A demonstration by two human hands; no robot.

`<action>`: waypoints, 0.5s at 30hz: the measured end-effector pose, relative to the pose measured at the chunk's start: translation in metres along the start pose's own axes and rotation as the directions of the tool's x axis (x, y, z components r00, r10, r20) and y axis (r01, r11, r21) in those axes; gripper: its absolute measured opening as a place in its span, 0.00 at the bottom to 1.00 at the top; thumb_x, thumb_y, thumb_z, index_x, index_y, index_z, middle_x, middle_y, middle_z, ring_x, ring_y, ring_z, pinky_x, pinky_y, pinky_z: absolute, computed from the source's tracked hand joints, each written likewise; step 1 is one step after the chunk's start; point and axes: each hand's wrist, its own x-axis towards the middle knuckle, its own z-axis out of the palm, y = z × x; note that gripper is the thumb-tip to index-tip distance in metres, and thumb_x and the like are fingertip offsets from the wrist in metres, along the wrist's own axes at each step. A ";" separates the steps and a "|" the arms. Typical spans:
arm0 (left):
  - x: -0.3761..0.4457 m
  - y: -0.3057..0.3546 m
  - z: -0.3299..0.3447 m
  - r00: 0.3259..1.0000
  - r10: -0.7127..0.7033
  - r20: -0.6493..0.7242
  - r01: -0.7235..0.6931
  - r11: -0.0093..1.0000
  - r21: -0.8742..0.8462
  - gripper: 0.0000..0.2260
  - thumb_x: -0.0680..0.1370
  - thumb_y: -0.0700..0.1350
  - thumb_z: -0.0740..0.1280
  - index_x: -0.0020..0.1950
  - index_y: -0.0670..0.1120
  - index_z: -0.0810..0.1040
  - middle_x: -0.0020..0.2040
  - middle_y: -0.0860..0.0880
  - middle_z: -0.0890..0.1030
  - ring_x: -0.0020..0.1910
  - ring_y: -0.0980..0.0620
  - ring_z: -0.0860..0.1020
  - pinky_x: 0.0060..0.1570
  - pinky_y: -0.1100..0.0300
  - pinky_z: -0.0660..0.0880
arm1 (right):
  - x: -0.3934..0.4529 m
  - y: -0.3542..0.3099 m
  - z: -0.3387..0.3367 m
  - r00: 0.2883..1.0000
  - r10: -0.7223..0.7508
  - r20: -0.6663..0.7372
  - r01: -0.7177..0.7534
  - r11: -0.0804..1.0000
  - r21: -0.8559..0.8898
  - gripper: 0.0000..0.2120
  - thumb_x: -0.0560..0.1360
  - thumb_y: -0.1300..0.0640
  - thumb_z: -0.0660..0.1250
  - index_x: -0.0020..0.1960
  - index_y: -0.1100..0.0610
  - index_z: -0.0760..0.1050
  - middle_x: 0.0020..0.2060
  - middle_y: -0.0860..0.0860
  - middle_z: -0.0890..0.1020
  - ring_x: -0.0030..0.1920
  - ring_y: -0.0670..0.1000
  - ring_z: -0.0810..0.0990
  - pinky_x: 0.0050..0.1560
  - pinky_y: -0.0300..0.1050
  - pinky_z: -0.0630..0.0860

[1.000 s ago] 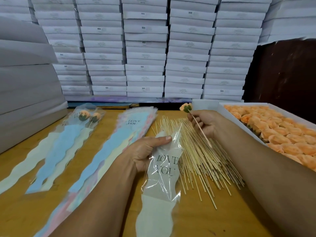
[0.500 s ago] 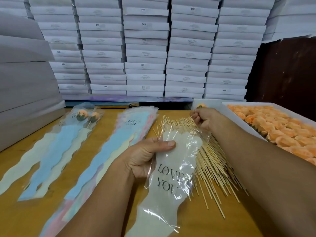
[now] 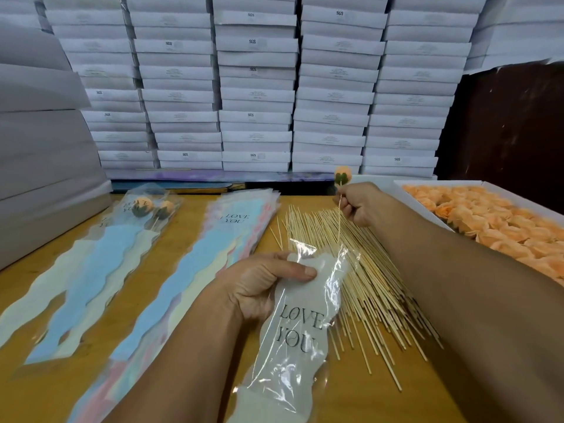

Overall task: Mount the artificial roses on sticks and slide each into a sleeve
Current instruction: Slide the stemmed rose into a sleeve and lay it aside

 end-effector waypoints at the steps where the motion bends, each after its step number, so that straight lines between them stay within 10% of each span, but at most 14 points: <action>1: 0.000 0.000 0.001 1.000 -0.009 -0.018 0.008 1.000 -0.015 0.19 0.68 0.29 0.71 0.59 0.35 0.80 0.52 0.33 0.82 0.45 0.38 0.84 0.47 0.43 0.82 | 0.000 0.000 0.002 1.000 0.000 0.006 0.000 1.000 -0.018 0.08 0.83 0.63 0.59 0.46 0.57 0.72 0.36 0.53 0.77 0.16 0.41 0.66 0.16 0.32 0.61; 6: 0.000 0.001 0.007 0.994 -0.004 -0.108 0.008 0.999 0.033 0.38 0.68 0.29 0.70 0.77 0.32 0.60 0.53 0.33 0.78 0.42 0.39 0.84 0.42 0.44 0.83 | -0.001 -0.004 0.012 0.997 0.007 0.080 -0.008 1.000 0.009 0.08 0.82 0.66 0.58 0.47 0.59 0.72 0.33 0.52 0.76 0.16 0.42 0.66 0.17 0.32 0.62; 15: -0.002 0.001 0.006 0.993 0.013 -0.118 -0.015 1.000 -0.015 0.38 0.70 0.28 0.71 0.78 0.36 0.60 0.52 0.34 0.80 0.42 0.39 0.83 0.41 0.42 0.83 | -0.001 -0.012 0.012 0.998 -0.057 0.010 0.056 0.992 0.111 0.07 0.84 0.66 0.57 0.51 0.62 0.72 0.38 0.54 0.77 0.22 0.42 0.68 0.19 0.32 0.66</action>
